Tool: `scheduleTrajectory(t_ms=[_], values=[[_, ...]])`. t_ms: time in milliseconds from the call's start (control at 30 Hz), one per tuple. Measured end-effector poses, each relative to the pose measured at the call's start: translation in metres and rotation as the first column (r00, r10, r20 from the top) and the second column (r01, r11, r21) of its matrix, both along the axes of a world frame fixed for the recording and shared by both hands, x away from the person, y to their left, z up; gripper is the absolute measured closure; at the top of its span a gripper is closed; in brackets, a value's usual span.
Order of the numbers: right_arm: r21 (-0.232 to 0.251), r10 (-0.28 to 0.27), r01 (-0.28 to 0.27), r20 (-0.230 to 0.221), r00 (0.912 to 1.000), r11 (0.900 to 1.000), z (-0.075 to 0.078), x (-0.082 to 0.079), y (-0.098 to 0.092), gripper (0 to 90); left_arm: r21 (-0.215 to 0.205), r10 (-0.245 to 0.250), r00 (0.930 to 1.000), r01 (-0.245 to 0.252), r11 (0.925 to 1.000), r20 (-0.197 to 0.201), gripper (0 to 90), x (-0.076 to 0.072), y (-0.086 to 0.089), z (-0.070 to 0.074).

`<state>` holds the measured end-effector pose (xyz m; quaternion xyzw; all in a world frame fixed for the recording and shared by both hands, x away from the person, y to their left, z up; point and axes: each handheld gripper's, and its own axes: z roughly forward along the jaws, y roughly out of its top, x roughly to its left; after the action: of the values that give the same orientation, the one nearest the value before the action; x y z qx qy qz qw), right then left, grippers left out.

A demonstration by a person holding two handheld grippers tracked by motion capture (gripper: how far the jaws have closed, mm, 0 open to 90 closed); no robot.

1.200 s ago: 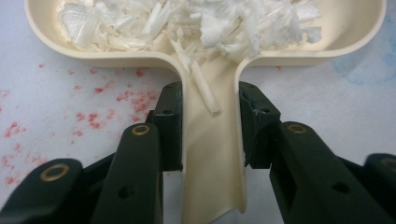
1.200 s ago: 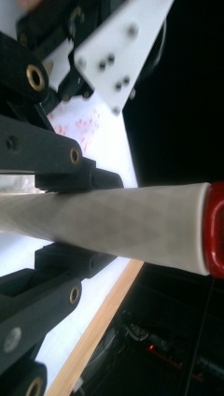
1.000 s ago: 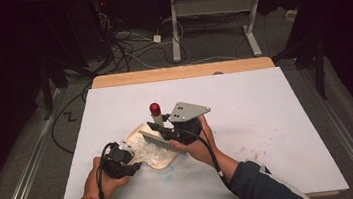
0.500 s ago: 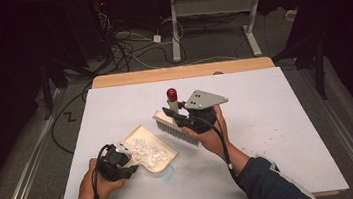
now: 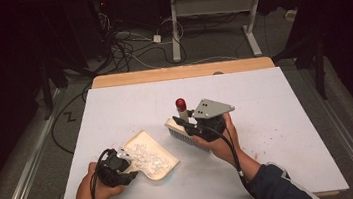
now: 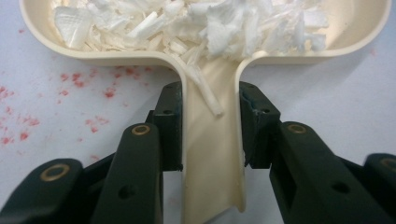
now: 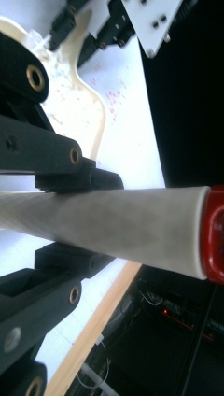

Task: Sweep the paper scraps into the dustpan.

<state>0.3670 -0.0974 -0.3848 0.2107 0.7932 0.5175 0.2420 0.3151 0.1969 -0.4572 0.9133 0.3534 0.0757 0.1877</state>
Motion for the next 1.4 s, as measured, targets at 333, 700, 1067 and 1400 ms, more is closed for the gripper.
scheduleTrajectory(t_ms=[333, 700, 1067, 1400], values=[[0.024, -0.040, 0.039, 0.035, 0.9986, 0.999, 0.004, 0.008, -0.002, 70.2, 0.000, 0.000, 1.0000, 0.000, 1.0000, -0.001, 63.7, 0.001, -0.005, -0.002], [-0.022, -0.033, 0.034, 0.051, 0.9982, 0.999, -0.006, 0.030, 0.029, 70.2, -0.005, -0.005, 1.0000, 0.005, 1.0000, -0.001, 63.7, 0.003, -0.007, -0.003], [0.020, 0.204, -0.203, -0.032, 0.9785, 0.979, 0.007, -0.015, 0.034, 70.2, -0.010, -0.004, 1.0000, 0.004, 0.9999, -0.003, 63.7, 0.003, -0.006, -0.003], [0.050, 0.136, -0.136, 0.005, 0.9907, 0.990, 0.022, -0.017, 0.006, 70.2, -0.005, -0.006, 0.9999, 0.006, 1.0000, -0.008, 63.7, 0.002, -0.006, -0.002]])
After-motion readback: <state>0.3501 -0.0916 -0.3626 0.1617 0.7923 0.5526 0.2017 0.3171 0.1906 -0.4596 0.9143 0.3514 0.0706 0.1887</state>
